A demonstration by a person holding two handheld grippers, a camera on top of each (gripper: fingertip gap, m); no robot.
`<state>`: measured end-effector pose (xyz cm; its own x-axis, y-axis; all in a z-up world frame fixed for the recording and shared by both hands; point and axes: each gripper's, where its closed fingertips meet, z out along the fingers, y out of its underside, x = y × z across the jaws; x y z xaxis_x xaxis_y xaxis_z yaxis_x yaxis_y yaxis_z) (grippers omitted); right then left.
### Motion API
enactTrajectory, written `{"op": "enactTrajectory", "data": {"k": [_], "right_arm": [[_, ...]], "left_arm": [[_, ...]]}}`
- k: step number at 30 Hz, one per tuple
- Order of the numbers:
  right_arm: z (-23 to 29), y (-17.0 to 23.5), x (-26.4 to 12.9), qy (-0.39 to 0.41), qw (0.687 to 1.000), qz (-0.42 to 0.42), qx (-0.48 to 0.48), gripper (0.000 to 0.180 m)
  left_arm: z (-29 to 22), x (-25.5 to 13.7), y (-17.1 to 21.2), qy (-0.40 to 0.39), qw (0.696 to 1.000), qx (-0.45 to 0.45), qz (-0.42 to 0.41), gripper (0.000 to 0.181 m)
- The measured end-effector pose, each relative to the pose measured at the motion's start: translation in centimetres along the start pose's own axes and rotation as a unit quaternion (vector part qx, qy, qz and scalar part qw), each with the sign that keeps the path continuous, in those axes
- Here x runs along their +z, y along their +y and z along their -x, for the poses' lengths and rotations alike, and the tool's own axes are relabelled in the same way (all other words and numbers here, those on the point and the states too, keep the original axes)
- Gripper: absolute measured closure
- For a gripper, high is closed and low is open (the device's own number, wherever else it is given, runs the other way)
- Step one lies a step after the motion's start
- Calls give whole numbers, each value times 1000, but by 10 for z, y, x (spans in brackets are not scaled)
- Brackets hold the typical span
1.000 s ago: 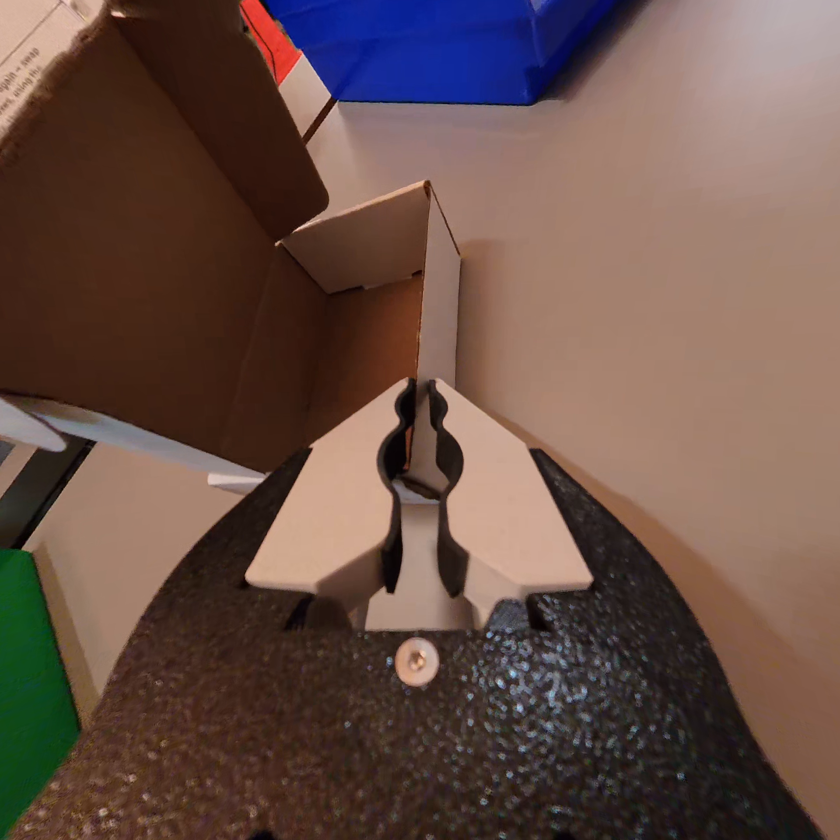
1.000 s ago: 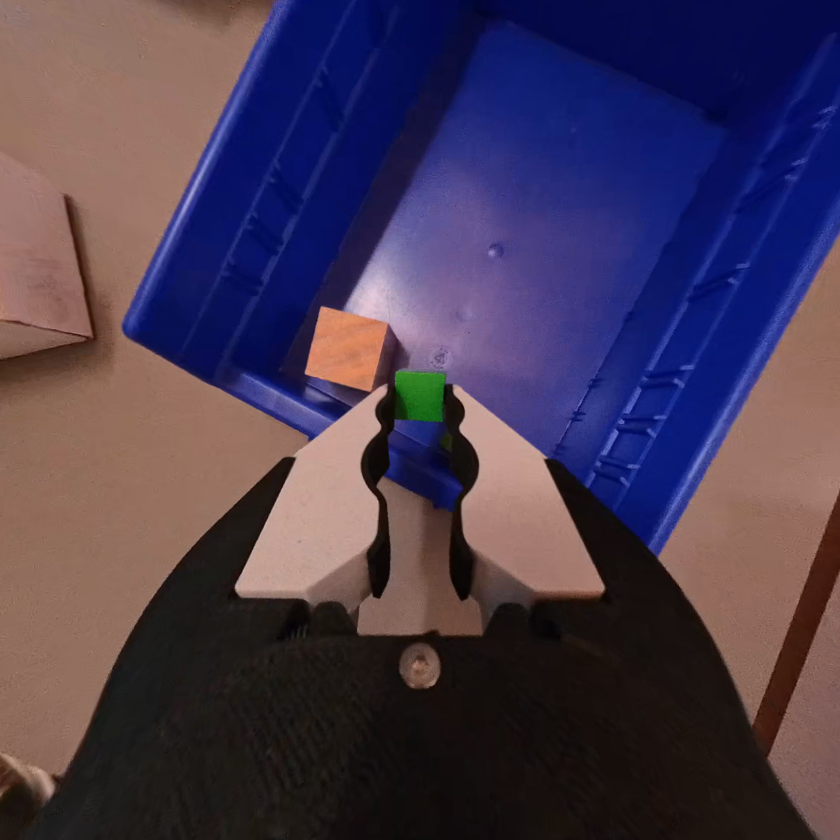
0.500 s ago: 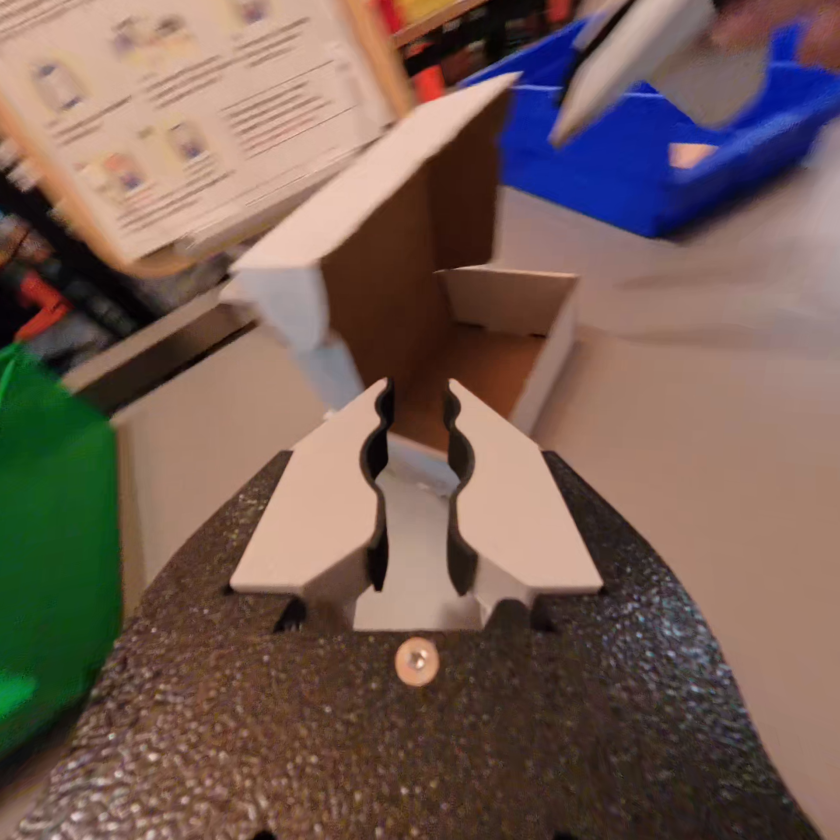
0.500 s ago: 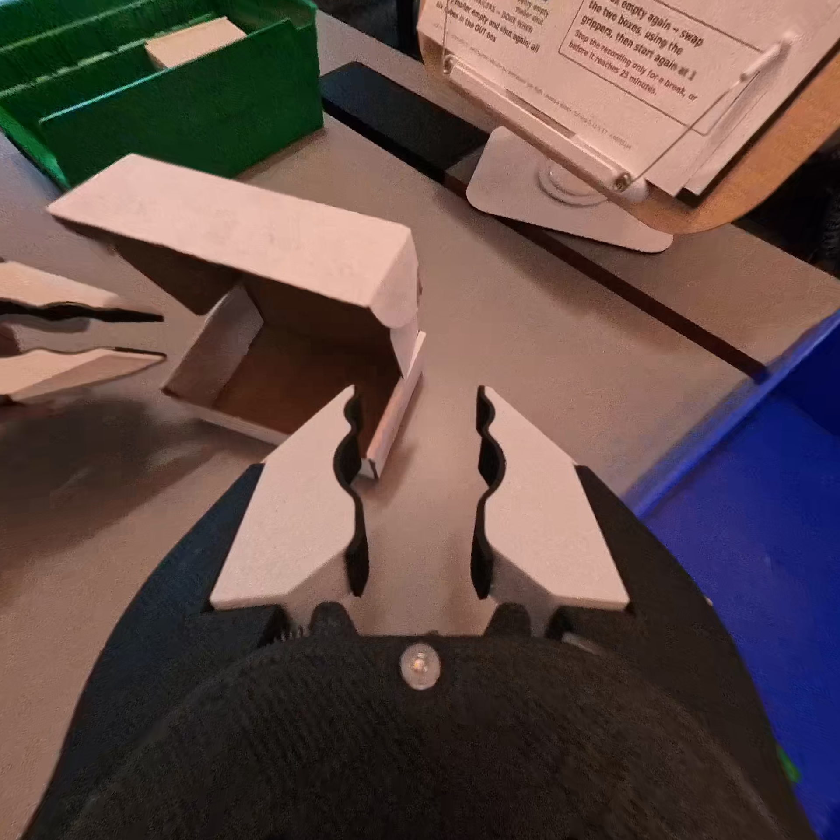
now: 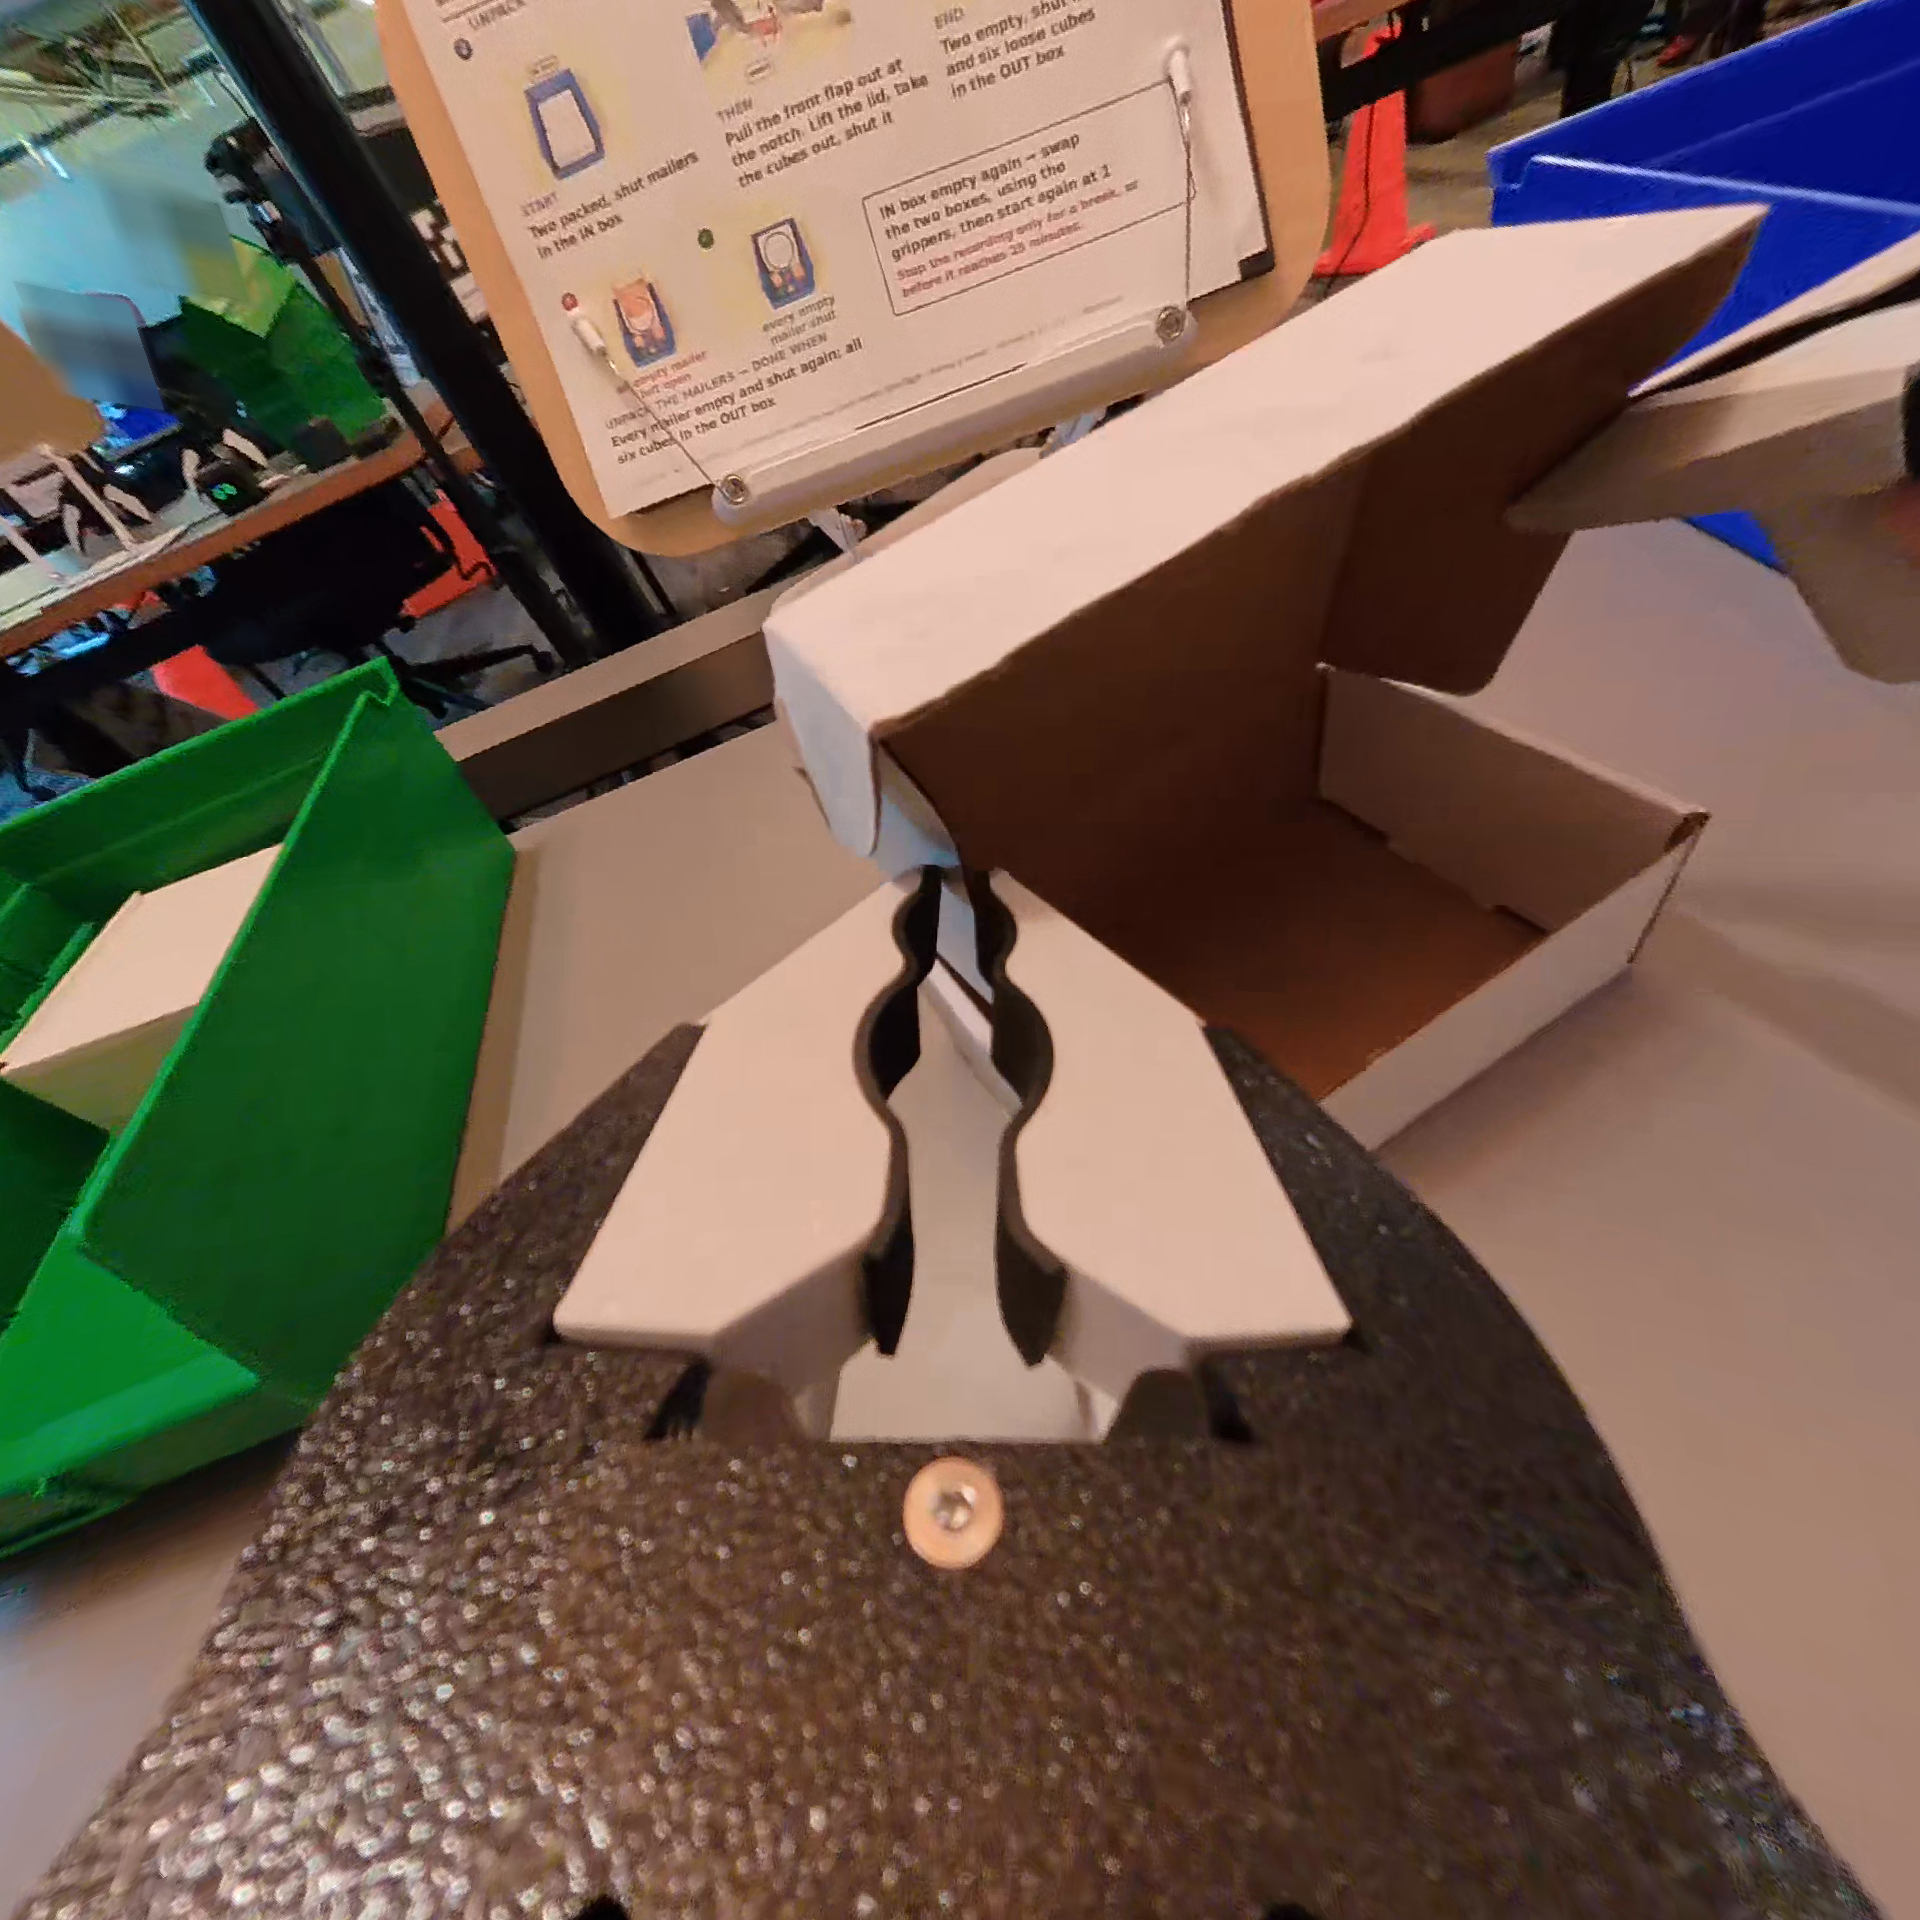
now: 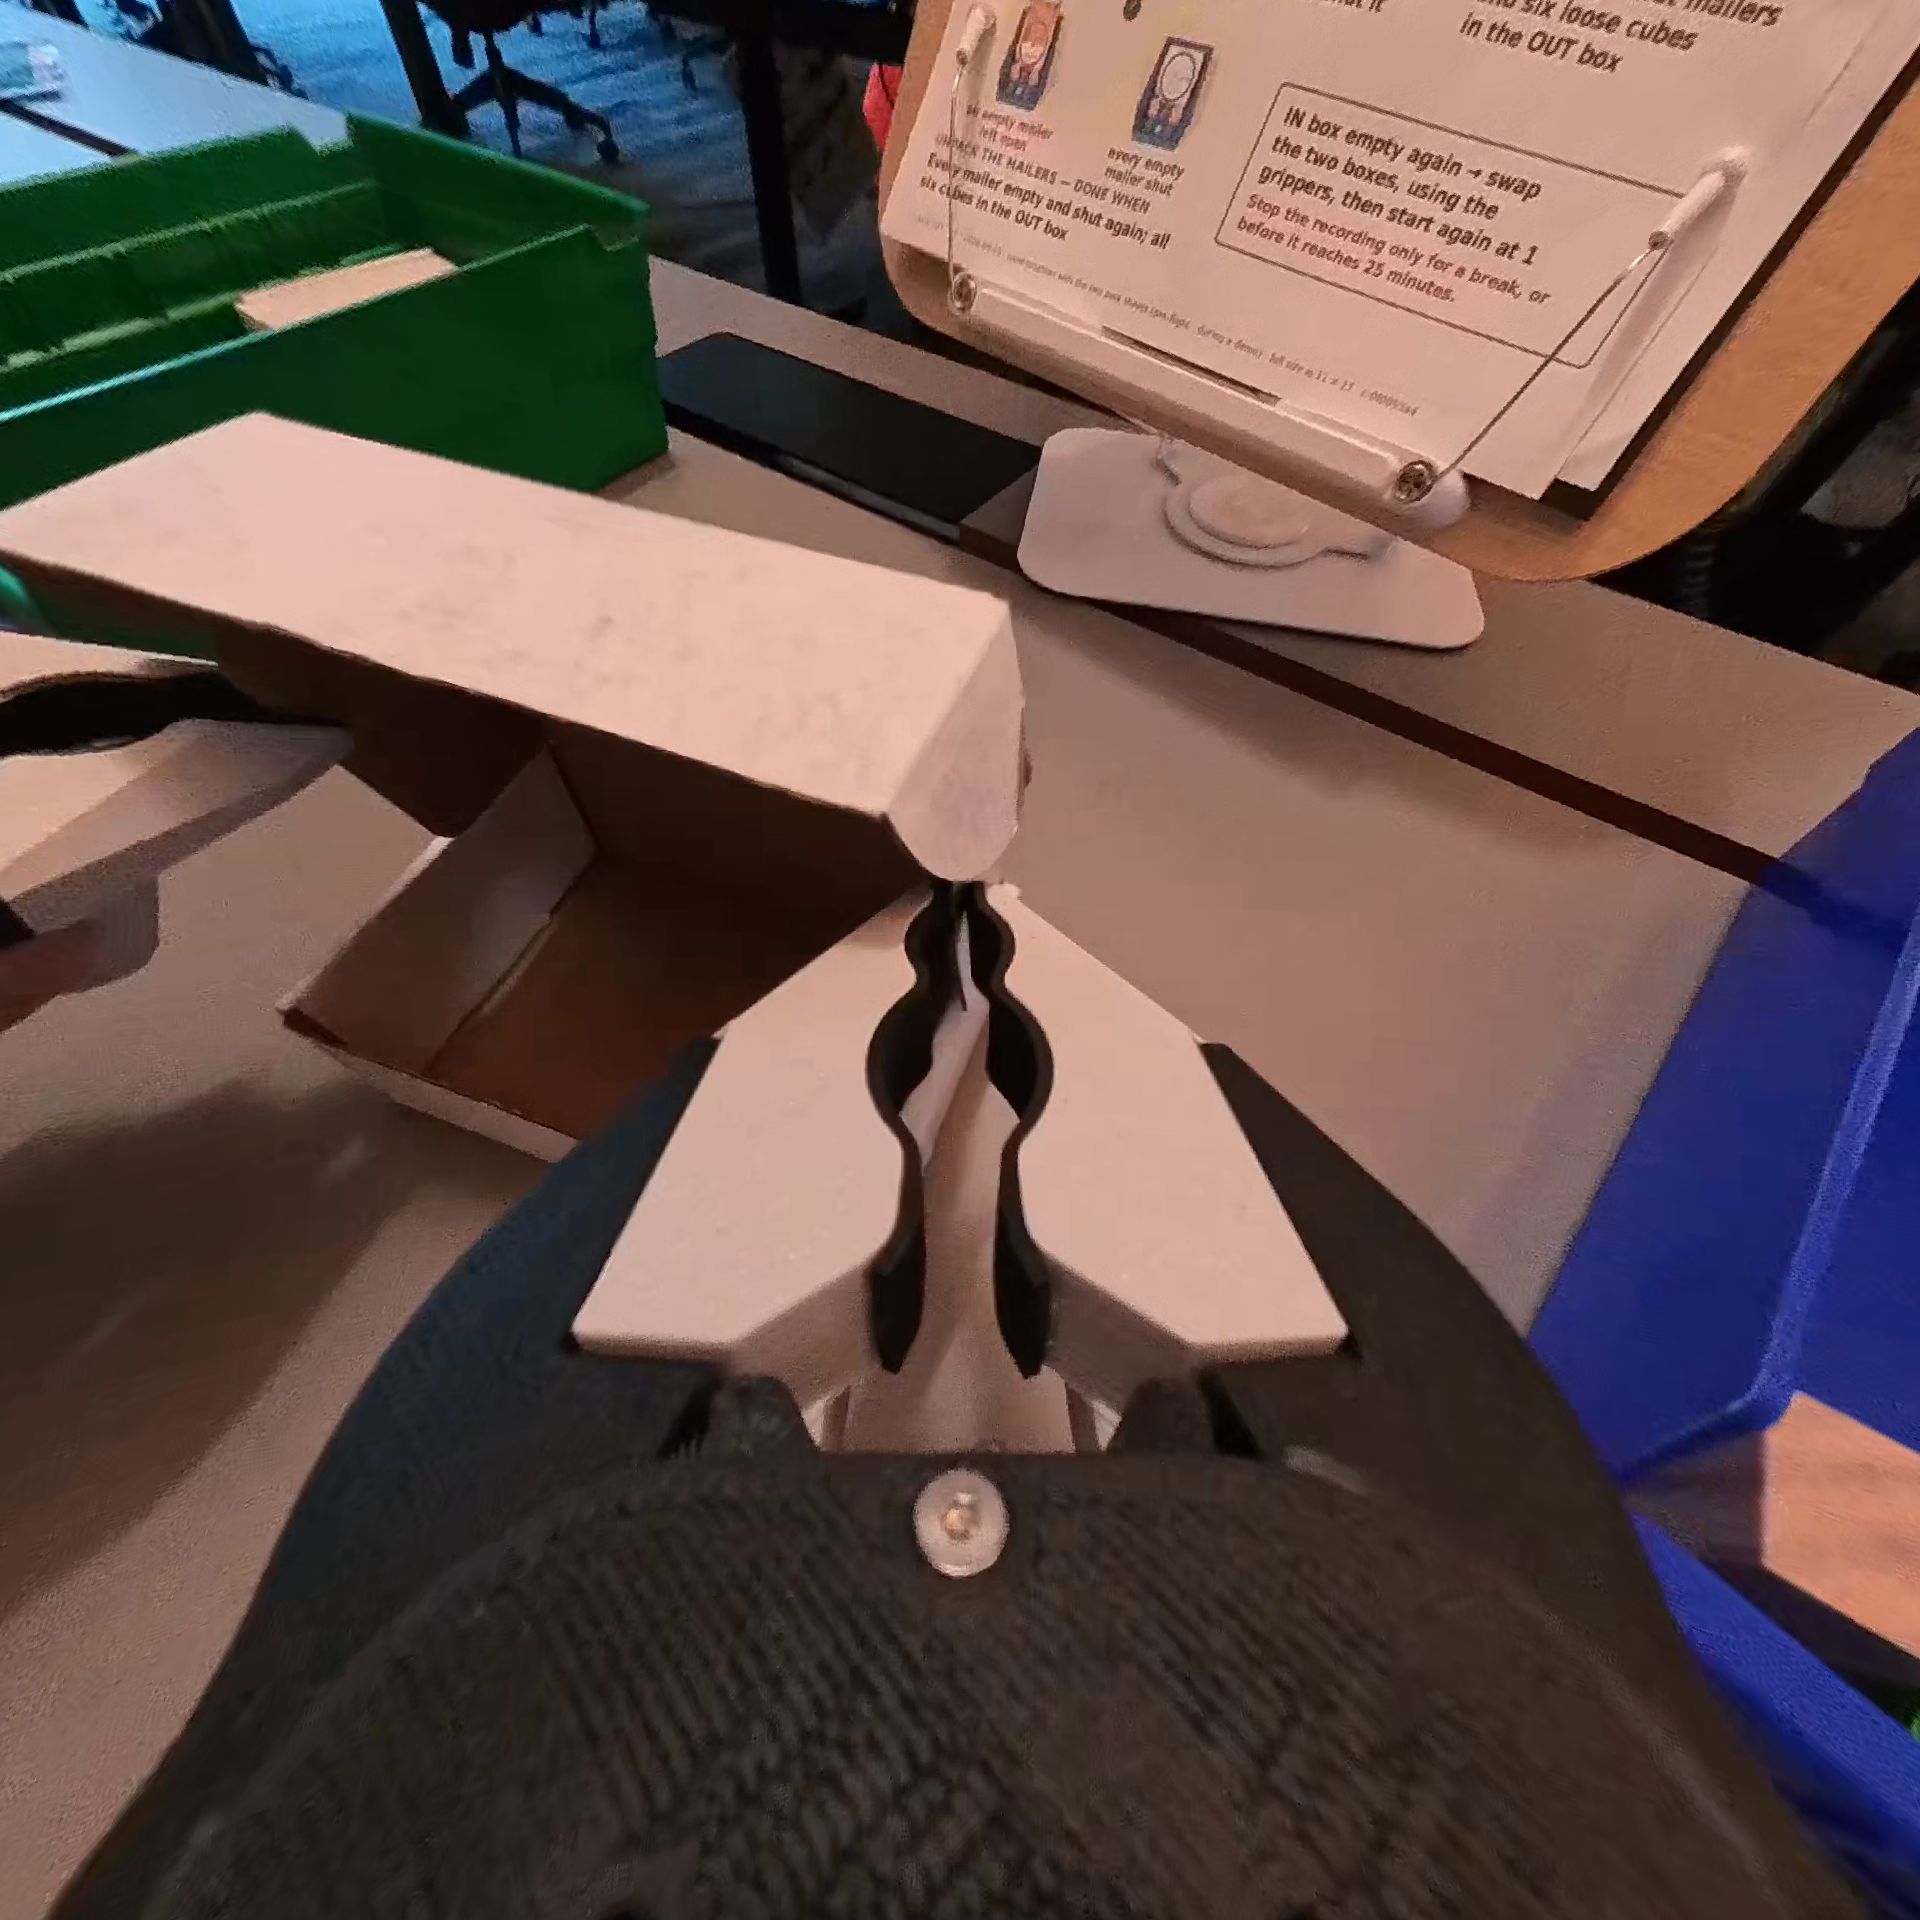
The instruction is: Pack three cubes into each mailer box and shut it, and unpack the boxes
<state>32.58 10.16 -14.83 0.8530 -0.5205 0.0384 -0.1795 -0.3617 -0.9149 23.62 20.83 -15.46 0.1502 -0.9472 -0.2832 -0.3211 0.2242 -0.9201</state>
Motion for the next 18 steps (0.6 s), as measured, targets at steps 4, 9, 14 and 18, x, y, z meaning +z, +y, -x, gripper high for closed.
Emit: {"op": "enactTrajectory", "data": {"k": [4, 9, 14, 18], "right_arm": [[13, 4, 1, 17, 998, -38, 49, 175], [16, 23, -1, 69, 997, -25, 7, 178], [16, 34, -12, 68, 997, -17, -17, 179], [16, 38, -13, 79, 996, -27, -37, 179]], "left_arm": [[-2, 1, 4, 4, 1000, -21, -3, 177], [-8, -7, 21, 19, 1000, -14, 9, 178], [-30, -28, 35, 119, 993, 2, 16, 166], [-42, -69, 38, 261, 965, 24, 28, 164]]}}
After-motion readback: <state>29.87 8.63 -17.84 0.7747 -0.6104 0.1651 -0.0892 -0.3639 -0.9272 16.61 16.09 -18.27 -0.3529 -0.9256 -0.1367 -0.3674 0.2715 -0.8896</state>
